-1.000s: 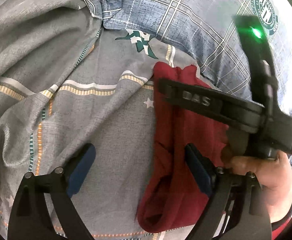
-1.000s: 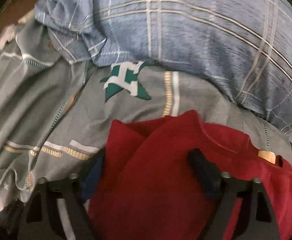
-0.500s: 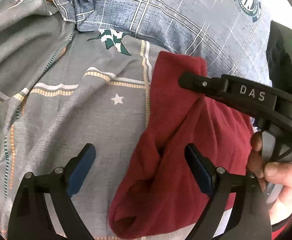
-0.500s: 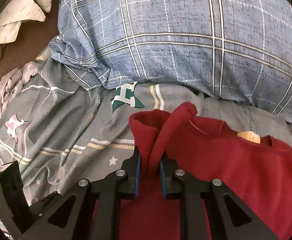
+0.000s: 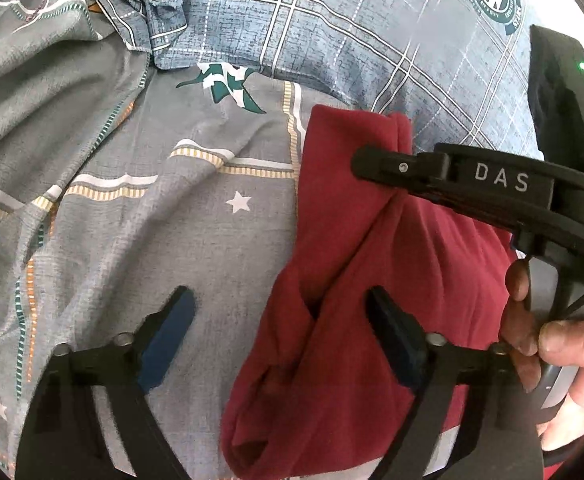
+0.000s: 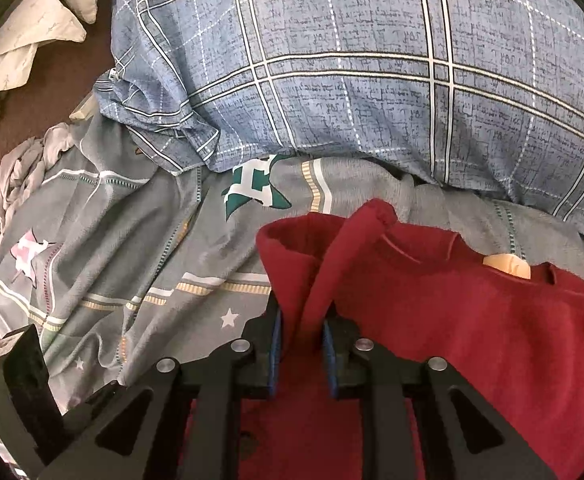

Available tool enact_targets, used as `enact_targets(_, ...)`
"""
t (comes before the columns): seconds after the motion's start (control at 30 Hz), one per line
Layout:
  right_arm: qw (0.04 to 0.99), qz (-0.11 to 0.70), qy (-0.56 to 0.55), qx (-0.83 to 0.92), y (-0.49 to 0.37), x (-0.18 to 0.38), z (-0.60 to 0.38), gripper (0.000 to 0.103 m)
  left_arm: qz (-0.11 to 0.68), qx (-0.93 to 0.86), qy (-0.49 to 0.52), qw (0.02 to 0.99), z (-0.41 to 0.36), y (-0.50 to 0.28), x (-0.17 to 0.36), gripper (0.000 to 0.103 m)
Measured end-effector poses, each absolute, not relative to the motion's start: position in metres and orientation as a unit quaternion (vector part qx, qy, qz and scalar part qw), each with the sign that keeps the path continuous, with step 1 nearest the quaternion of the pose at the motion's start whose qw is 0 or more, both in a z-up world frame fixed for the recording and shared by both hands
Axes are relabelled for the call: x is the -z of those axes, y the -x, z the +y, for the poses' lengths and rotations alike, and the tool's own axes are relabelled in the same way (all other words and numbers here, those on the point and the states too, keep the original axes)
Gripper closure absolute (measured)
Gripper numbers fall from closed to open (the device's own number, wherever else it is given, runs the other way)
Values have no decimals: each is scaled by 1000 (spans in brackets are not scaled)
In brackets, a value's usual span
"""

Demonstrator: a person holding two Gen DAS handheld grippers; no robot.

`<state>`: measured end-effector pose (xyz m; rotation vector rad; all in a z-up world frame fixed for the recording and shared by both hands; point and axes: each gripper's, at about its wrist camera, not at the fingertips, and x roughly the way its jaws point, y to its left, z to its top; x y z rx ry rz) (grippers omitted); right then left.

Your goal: Fold small clothes

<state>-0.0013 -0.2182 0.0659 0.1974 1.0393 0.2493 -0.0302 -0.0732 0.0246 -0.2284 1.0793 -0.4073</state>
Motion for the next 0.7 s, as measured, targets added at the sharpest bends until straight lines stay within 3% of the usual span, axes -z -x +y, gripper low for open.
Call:
enact_targets(0.1,853,501,-88,-117,0,-64,-216,80,512,199,123,827,-68,30,-25,58)
enact_targets(0.17,849,508,-86,-117,-2,-62,-214,75,523,213,153,811,-63,29,-22,71)
enact_targets(0.37,840,528,-49,-114,-17,-55,-198,63,525,216,155,809,-64,30,-22,71)
enact_targets(0.47,841,529,-30,-112,-20,-52,-188,72,526,219,153,807,-65,30,-22,64)
enact_targets(0.5,844,524,-28,-115,-19,-52,-187,78,527,219,152,807,-66,31,-22,55)
enact_targets(0.6,849,509,-61,-131,-11,-57,-197,85,524,231,133,809,-69,39,-26,30)
enact_targets(0.7,848,495,-113,-155,3,-65,-217,88,521,223,100,818,-77,49,-29,35)
